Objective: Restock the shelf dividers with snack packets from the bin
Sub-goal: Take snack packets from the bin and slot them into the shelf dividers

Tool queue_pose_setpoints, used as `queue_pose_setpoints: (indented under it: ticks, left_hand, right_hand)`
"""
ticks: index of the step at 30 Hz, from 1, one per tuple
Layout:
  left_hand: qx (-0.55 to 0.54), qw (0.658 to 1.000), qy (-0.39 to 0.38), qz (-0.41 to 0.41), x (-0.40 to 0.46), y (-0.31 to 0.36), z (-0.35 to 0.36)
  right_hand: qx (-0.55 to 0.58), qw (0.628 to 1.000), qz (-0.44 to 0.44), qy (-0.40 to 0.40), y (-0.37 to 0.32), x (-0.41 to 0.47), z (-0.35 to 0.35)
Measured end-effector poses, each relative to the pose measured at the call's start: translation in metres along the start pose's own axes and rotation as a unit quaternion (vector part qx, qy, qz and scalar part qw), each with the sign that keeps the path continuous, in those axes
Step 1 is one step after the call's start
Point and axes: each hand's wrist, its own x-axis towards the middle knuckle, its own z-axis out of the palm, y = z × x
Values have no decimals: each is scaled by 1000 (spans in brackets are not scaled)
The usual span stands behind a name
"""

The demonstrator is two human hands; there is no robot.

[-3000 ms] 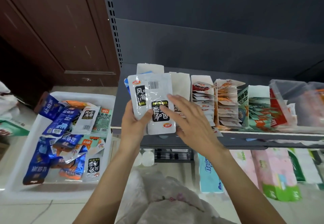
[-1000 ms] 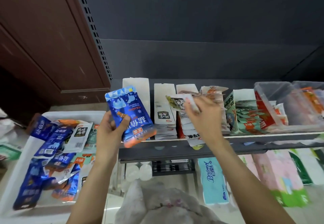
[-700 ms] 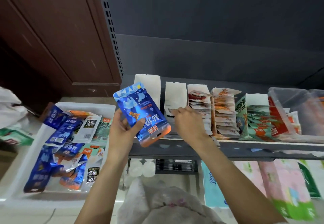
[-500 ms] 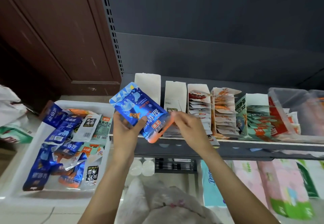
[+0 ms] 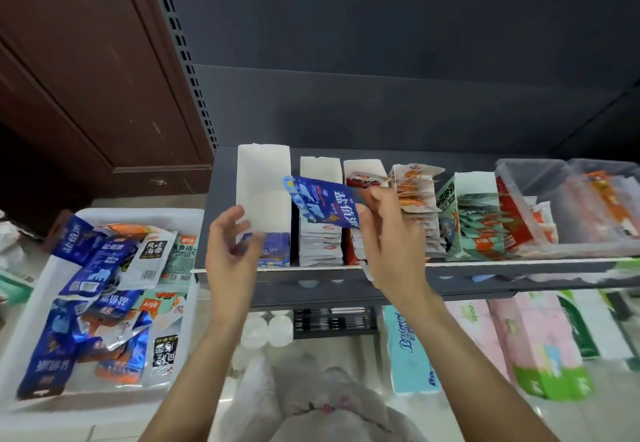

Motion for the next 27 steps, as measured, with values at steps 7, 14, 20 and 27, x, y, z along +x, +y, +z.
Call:
queue_pose_setpoints:
  ticks: [7,14,20,27]
  left_hand:
    - [411,862,-157,253,22,-16,-54]
    - [444,842,-148,268,21,-29,-53]
    - [444,846,-145,258,19,-28,-51]
    - [445,852,-105,256,17,-28,-49]
  right_hand:
    - [-83,986,-142,3,-17,56,31]
    - [-164,954,-233,-93,-44,73,91]
    - [-146,939,-262,-170,-50,68,96]
    - [-73,915,-174,-356,-29,35,99]
